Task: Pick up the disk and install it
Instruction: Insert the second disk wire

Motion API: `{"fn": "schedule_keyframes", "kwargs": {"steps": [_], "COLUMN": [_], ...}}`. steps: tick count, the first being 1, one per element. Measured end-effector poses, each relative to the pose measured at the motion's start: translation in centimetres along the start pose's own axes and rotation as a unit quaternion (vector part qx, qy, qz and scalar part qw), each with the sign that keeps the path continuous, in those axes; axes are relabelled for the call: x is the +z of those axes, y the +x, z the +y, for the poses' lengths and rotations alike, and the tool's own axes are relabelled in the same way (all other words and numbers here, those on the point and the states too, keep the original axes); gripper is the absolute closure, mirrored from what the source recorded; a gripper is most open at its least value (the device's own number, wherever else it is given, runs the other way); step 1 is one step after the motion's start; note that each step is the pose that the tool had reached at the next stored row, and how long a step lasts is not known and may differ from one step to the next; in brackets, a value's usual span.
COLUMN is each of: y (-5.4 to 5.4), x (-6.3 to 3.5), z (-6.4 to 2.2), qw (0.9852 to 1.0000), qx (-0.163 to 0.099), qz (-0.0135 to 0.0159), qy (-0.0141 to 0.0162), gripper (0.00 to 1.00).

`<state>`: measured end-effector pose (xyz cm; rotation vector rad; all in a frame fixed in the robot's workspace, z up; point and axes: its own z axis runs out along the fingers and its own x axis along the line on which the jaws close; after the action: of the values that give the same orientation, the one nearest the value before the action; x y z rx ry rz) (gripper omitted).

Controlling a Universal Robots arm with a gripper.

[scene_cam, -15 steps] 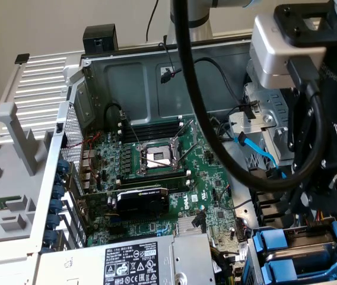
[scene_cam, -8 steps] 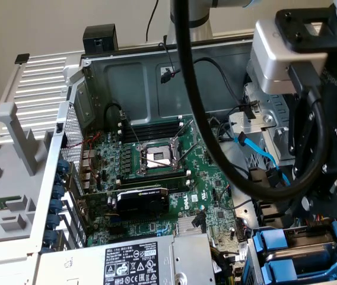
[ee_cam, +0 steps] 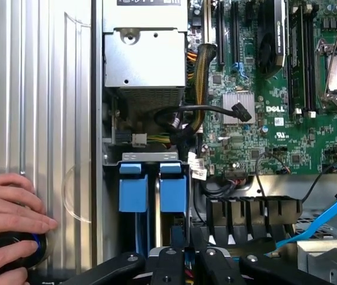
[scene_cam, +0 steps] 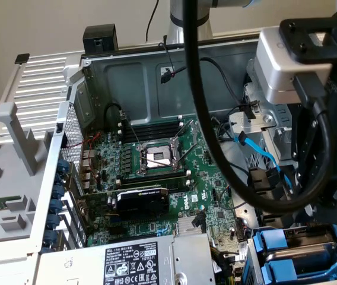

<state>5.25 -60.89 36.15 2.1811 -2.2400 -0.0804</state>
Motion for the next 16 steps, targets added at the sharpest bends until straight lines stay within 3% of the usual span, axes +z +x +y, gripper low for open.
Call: {"fn": "schedule_keyframes", "kwargs": {"steps": [16], "y": [0.24], "x": [0.56], "z": [-0.12], "qw": [1.0], "qx": [-0.001], "qz": [-0.0002], "qy": [-0.0008], "gripper": [0.84]}}
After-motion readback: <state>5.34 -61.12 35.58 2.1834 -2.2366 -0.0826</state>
